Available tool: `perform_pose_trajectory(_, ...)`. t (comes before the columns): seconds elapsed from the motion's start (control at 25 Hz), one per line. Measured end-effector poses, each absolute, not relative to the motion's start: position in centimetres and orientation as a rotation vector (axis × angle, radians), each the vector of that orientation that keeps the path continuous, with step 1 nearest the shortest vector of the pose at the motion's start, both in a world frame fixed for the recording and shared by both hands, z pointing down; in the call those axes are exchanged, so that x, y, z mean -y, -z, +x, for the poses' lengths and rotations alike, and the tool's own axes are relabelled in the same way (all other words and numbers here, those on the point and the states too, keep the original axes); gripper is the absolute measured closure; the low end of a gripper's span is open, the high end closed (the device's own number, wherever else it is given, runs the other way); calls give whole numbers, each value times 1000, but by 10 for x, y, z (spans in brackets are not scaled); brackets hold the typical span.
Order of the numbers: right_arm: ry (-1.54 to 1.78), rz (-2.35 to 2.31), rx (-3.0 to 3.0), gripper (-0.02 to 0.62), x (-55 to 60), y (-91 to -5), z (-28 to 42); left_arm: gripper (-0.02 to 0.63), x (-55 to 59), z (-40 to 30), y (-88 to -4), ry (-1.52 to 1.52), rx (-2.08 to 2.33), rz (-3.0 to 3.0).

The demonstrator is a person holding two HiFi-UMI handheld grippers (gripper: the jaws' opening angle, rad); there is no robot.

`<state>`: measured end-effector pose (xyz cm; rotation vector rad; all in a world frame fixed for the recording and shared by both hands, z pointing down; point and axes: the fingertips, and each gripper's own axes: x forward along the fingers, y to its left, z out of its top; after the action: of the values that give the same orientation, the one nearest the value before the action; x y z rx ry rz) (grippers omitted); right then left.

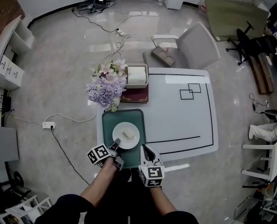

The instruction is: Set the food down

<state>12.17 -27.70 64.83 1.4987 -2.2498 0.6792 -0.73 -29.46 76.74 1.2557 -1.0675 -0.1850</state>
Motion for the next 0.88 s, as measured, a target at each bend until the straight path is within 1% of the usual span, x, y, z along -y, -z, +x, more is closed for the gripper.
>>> perform_pose_trajectory(0.44, -685, 1525, 2225, 584, 277, -651, 129, 589, 300, -4, -777, 75, 1088, 1292)
perform_pose_trajectory(0.88, -689, 1513, 2234, 584, 278, -652, 126, 586, 307, -4, -765, -98, 1143, 1420)
